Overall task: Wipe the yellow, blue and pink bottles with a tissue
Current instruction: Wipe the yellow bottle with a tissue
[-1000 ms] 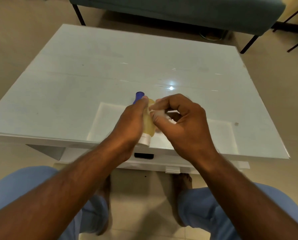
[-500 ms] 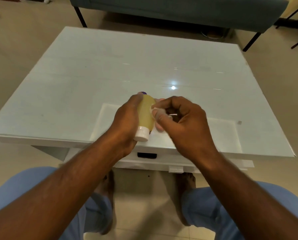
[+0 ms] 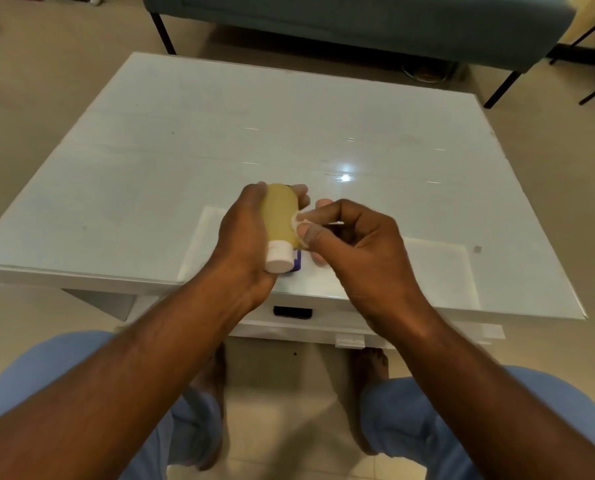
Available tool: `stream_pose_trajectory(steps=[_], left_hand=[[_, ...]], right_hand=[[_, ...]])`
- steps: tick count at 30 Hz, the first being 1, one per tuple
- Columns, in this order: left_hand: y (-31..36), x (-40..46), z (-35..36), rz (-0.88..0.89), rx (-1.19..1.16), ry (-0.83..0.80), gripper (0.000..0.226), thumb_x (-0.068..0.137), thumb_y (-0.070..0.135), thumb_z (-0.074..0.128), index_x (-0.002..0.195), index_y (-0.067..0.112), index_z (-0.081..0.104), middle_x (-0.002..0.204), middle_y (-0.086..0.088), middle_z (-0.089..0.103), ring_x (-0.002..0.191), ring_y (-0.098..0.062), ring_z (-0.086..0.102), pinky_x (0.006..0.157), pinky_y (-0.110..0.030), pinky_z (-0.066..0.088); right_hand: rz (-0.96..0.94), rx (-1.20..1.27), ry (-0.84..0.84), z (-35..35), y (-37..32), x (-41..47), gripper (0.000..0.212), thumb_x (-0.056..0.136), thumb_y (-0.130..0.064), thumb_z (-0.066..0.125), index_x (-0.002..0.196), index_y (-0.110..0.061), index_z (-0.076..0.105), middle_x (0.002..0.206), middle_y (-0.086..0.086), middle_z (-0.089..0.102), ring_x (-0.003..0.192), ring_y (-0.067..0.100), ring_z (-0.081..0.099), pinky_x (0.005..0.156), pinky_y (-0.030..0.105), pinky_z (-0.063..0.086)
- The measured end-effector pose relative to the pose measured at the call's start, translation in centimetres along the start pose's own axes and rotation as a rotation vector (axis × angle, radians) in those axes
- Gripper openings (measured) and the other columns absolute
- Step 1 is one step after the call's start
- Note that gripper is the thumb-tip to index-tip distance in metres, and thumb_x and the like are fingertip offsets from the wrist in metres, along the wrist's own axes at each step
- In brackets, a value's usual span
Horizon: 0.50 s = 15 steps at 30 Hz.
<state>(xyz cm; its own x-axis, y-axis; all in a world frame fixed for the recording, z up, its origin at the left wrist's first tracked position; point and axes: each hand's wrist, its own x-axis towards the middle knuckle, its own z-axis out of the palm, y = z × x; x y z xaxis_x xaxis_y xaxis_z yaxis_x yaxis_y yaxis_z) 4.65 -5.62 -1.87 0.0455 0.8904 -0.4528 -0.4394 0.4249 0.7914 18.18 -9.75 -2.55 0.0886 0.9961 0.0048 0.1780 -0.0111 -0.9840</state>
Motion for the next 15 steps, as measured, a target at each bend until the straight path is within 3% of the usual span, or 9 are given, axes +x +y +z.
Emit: stream_pose_trajectory(steps=[2, 4, 7, 9, 11, 13, 15], left_hand=[[0.5, 0.5, -0.5, -0.014, -0.157, 0.082, 0.041, 0.101, 0.039, 0.038, 0.104, 0.016, 0.072, 0.105, -0.007, 0.072, 0.085, -0.021, 0.067, 0.074, -0.035, 0.058], [0.5, 0.9, -0.7, 0.014, -0.220, 0.166, 0.040, 0.102, 0.039, 0.036, 0.105, 0.018, 0.069, 0.106, -0.004, 0.071, 0.086, -0.017, 0.066, 0.066, -0.029, 0.058], [0.4, 1.0, -0.2, 0.063, -0.222, 0.208, 0.037, 0.104, 0.043, 0.035, 0.107, 0.022, 0.066, 0.118, -0.002, 0.068, 0.099, -0.019, 0.066, 0.079, -0.035, 0.059], [0.4, 0.9, 0.4, 0.084, -0.230, 0.192, 0.037, 0.103, 0.043, 0.038, 0.120, 0.019, 0.061, 0.123, -0.004, 0.066, 0.106, -0.022, 0.066, 0.092, -0.040, 0.056], [0.2, 0.9, 0.7, 0.097, -0.259, 0.130, 0.032, 0.101, 0.039, 0.047, 0.122, 0.017, 0.056, 0.118, -0.008, 0.067, 0.103, -0.023, 0.068, 0.091, -0.040, 0.057], [-0.2, 0.9, 0.8, 0.096, -0.260, 0.058, 0.025, 0.096, 0.033, 0.058, 0.117, 0.020, 0.056, 0.112, -0.009, 0.069, 0.099, -0.025, 0.072, 0.085, -0.039, 0.060], [-0.7, 1.0, 0.8, 0.089, -0.217, 0.009, 0.028, 0.091, 0.028, 0.064, 0.118, 0.025, 0.056, 0.119, -0.009, 0.067, 0.104, -0.030, 0.070, 0.082, -0.039, 0.061]], right_hand=[[0.002, -0.027, -0.082, 0.7, 0.3, -0.8, 0.009, 0.094, -0.019, 0.076, 0.102, -0.016, 0.080, 0.104, -0.004, 0.079, 0.103, -0.002, 0.071, 0.091, 0.020, 0.060], [-0.007, -0.046, -0.059, 1.3, 0.5, -1.0, 0.014, 0.094, -0.023, 0.076, 0.106, -0.017, 0.078, 0.110, -0.005, 0.079, 0.103, -0.011, 0.068, 0.086, 0.010, 0.057], [0.012, -0.018, 0.029, 1.7, 0.2, -0.7, 0.020, 0.093, -0.027, 0.078, 0.111, -0.019, 0.075, 0.109, -0.006, 0.077, 0.099, 0.004, 0.073, 0.084, 0.015, 0.059], [0.014, 0.023, 0.069, 1.5, -0.1, -0.5, 0.027, 0.092, -0.028, 0.079, 0.117, -0.020, 0.073, 0.109, -0.008, 0.076, 0.099, 0.004, 0.072, 0.080, 0.012, 0.058], [-0.026, 0.031, 0.114, 1.0, -0.4, -0.2, 0.033, 0.092, -0.025, 0.080, 0.123, -0.021, 0.071, 0.113, -0.009, 0.076, 0.102, 0.002, 0.072, 0.084, 0.013, 0.059], [-0.045, 0.022, 0.153, 0.4, -0.4, 0.2, 0.042, 0.093, -0.025, 0.080, 0.133, -0.022, 0.067, 0.125, -0.006, 0.074, 0.112, 0.006, 0.072, 0.096, 0.022, 0.060], [-0.048, 0.000, 0.156, -0.1, -0.2, 0.5, 0.054, 0.093, -0.027, 0.079, 0.143, -0.024, 0.059, 0.140, -0.004, 0.067, 0.125, 0.010, 0.068, 0.106, 0.033, 0.058]])
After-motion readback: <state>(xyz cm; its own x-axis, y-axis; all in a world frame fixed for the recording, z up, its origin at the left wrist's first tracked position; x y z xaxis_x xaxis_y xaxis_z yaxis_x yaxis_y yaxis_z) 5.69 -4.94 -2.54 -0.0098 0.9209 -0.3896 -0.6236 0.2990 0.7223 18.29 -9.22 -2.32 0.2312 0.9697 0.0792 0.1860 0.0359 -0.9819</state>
